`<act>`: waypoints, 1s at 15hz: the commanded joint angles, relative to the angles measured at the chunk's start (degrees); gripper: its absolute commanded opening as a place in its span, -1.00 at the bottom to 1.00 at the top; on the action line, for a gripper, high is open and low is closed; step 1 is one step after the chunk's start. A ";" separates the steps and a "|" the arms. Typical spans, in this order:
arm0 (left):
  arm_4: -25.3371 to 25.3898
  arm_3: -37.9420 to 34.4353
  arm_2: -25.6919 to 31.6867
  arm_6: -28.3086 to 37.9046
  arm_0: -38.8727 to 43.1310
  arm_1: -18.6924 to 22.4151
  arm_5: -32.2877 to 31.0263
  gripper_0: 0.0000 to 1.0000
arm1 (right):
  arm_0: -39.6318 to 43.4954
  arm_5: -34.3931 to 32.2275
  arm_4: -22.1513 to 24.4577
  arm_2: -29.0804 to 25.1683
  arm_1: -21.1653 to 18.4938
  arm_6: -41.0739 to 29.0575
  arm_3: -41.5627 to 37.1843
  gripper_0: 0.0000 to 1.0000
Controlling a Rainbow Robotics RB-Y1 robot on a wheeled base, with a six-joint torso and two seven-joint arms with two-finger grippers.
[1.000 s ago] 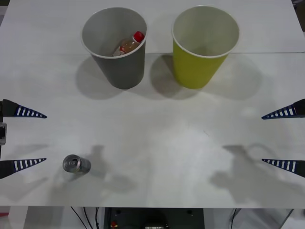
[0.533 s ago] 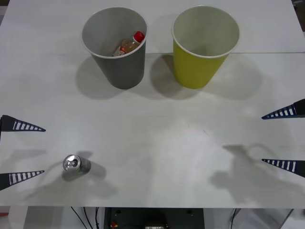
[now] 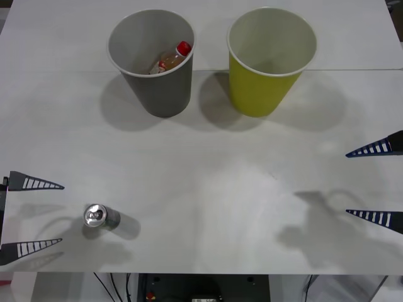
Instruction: Put the can into the green bin and the plastic bottle into the gray bin
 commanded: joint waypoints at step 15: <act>4.94 20.42 -7.92 -7.87 -9.15 -13.62 -5.55 1.00 | 0.00 0.00 0.00 0.00 0.00 0.00 -0.01 1.00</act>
